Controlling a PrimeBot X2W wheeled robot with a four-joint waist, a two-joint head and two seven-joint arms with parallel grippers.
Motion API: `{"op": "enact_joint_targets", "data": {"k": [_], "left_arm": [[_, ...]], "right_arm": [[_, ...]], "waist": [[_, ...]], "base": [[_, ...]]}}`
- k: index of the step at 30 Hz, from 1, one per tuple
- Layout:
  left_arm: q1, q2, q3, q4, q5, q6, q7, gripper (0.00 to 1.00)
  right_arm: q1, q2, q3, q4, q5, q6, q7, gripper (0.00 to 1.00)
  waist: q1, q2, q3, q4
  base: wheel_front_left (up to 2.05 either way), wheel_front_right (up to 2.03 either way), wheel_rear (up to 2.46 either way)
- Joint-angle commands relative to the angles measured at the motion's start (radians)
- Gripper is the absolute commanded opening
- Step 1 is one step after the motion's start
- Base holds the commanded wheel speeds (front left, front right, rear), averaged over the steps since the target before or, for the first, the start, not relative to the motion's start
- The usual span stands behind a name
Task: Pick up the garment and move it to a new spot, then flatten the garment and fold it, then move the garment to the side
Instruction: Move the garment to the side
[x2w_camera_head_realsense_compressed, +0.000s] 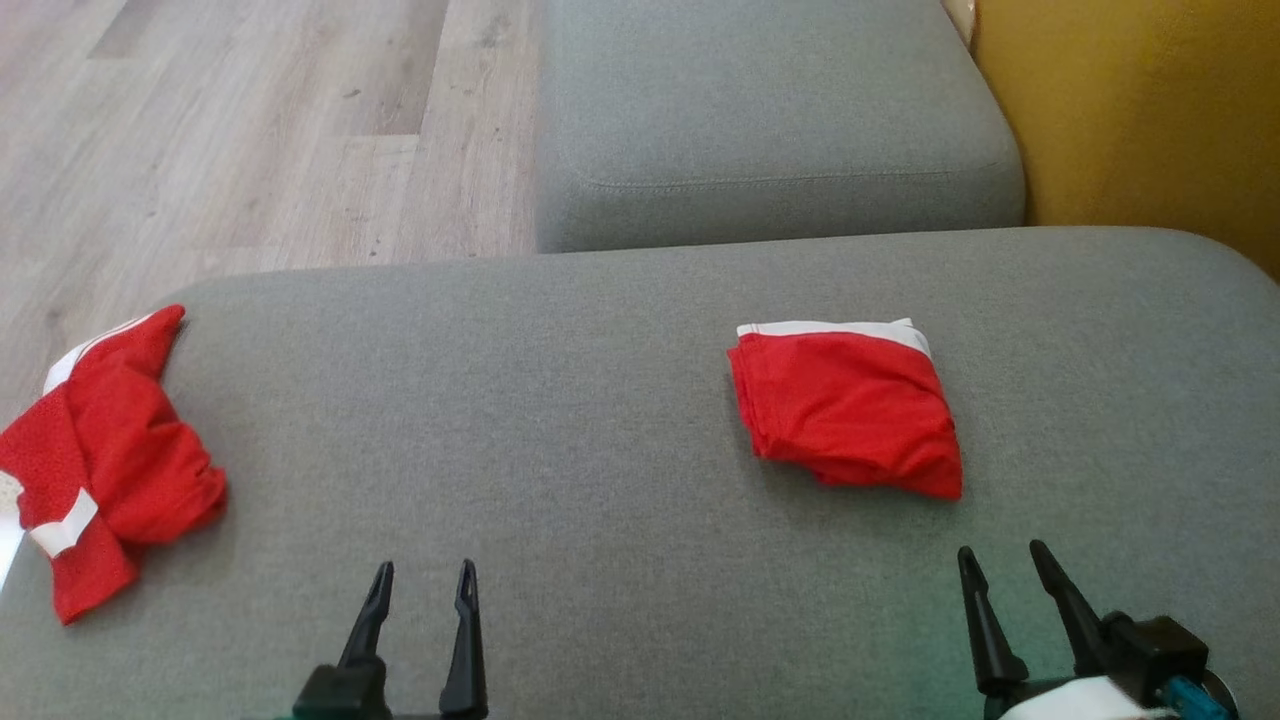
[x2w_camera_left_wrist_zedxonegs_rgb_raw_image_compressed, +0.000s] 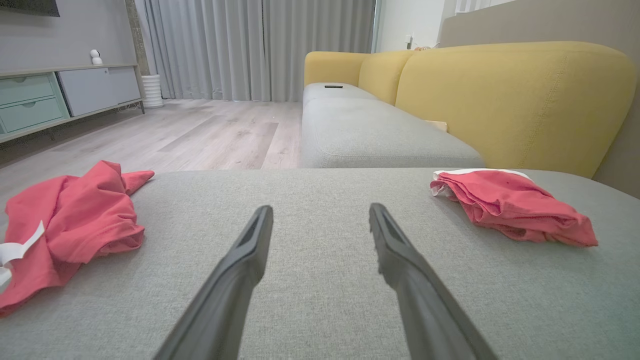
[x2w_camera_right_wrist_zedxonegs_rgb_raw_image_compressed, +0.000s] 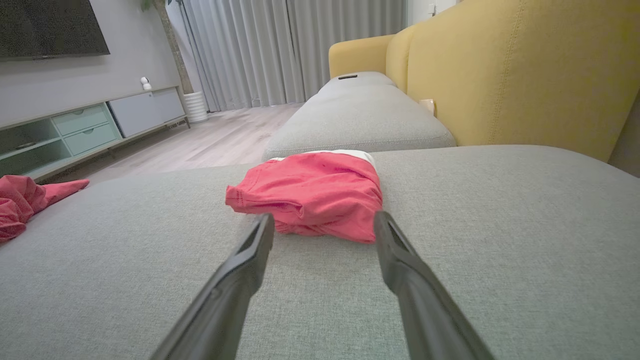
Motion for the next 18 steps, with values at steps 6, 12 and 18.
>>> {"op": "enact_joint_targets", "data": {"k": [6, 12, 18], "left_arm": [[-0.021, -0.006, 0.039, -0.028, 0.012, -0.005, -0.005, 1.0], [-0.014, -0.006, 0.04, -0.027, 0.015, -0.008, -0.005, 1.0], [-0.008, -0.006, 0.033, -0.029, 0.023, -0.016, -0.005, 1.0]], "right_arm": [[-0.024, -0.006, 0.017, -0.026, -0.016, -0.001, -0.011, 1.0], [-0.018, -0.006, 0.021, -0.027, -0.018, -0.001, -0.011, 1.0], [-0.012, -0.01, 0.035, -0.016, -0.015, -0.001, -0.011, 1.0]], "waist": [[0.0, 0.0, -0.002, 0.003], [0.0, 0.0, -0.004, 0.003], [0.0, 0.0, 0.002, 0.008]], "base": [[0.0, 0.0, 0.0], [0.0, 0.0, 0.0], [0.0, 0.0, 0.0]]}}
